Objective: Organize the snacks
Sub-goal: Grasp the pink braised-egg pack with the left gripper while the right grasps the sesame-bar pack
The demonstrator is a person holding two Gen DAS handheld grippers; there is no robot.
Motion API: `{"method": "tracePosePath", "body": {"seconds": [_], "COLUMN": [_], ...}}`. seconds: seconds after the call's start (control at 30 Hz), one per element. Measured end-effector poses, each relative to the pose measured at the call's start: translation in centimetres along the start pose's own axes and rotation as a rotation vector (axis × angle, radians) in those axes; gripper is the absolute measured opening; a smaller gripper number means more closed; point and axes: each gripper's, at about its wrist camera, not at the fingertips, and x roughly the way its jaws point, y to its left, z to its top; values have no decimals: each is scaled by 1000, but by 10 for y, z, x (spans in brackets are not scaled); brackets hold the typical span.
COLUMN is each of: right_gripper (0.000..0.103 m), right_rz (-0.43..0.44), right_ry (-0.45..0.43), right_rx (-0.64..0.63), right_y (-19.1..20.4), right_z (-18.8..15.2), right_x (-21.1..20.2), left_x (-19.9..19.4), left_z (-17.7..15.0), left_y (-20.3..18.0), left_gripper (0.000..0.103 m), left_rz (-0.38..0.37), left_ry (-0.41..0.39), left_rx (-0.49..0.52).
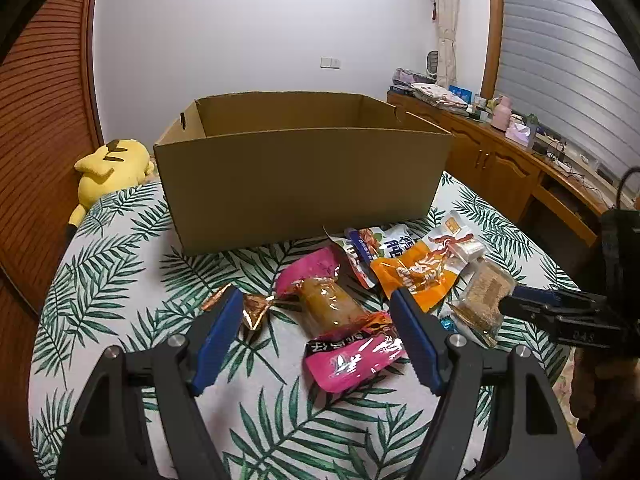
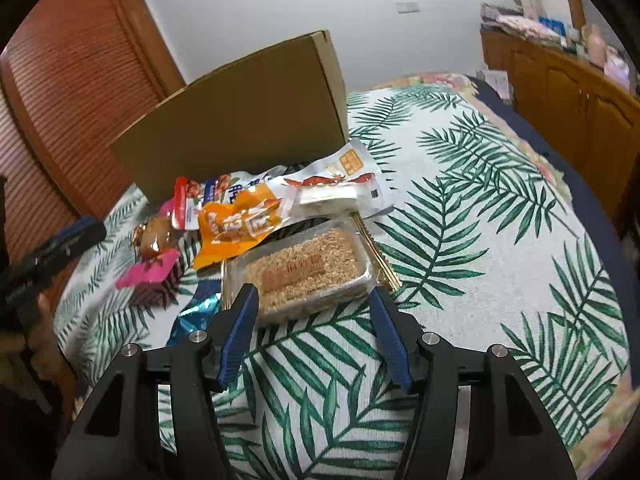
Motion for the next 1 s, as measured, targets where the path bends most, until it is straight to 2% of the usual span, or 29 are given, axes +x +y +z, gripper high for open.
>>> {"method": "tracePosePath", "body": {"seconds": [0.2,0.43,0.63,0.77,1.0], "right_gripper": [67,74,75,74,66], "right_rz": [-5,-82,-135,-138,-158], "right_ry": [-2,2,37,69,78], "right_rx": [32,-21,-85,-114,-173], "right_y": [-2,9,11,8,7], "right_z": [12,26,35,37,36], "right_x": [7,22,35,42,44], "left_x": [3,12,25,35,54], "left_z": [-2,-2,0,2,3], "left_y": [-2,-3,-3,-2,-5], "left_gripper": [76,76,76,76,75], "left_rz": [1,6,10,2,12], "left_ry": [8,21,51,77,121], "left_rx": [-6,-10,-24,-49,-61]}}
